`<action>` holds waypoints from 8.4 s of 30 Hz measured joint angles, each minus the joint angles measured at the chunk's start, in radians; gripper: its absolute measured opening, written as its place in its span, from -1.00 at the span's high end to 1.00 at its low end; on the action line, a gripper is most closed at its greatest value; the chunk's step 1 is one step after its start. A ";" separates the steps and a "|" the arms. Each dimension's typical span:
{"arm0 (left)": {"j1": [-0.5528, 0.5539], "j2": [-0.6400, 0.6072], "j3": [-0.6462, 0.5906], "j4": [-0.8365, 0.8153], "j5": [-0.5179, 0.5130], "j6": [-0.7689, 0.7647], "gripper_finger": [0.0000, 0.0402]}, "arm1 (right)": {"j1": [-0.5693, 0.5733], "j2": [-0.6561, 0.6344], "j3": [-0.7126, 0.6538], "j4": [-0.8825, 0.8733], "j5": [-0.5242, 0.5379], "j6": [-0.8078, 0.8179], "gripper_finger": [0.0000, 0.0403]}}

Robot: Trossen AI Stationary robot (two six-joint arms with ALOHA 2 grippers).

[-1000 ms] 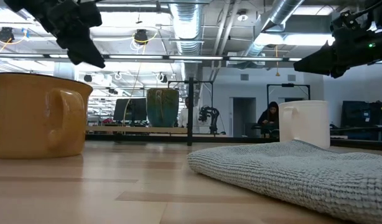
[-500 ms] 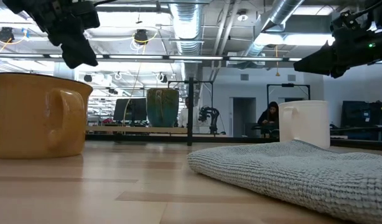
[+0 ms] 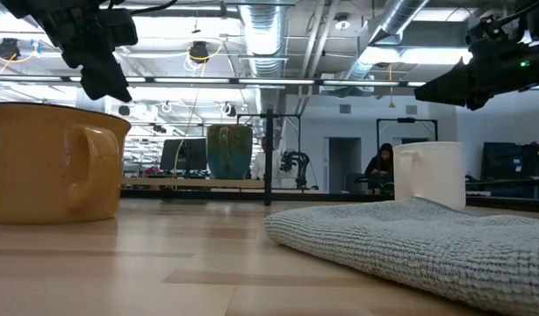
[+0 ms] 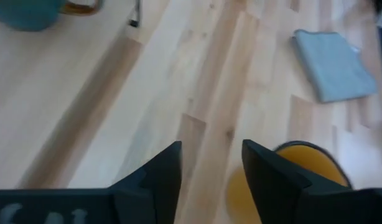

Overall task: Stack small to large cups/mugs on shelf
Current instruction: Put the yellow mug on the shelf

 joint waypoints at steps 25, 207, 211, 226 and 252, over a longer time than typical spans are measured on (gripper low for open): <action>-0.182 0.266 0.085 -0.116 0.036 -0.201 0.09 | 0.000 0.000 0.000 0.011 0.003 0.001 0.16; 0.509 1.089 0.953 -0.521 -0.339 0.849 0.96 | 0.000 0.000 0.000 -0.015 0.003 0.001 0.16; 0.509 1.137 1.006 -0.578 -0.337 0.876 0.96 | 0.000 0.000 0.000 -0.015 0.003 0.001 0.16; 0.503 1.158 1.015 -0.565 -0.337 0.985 0.96 | 0.000 0.000 0.000 -0.015 0.003 0.001 0.16; 0.523 1.202 0.990 -0.471 -0.315 1.033 0.96 | 0.000 0.000 0.000 0.000 0.003 0.002 0.16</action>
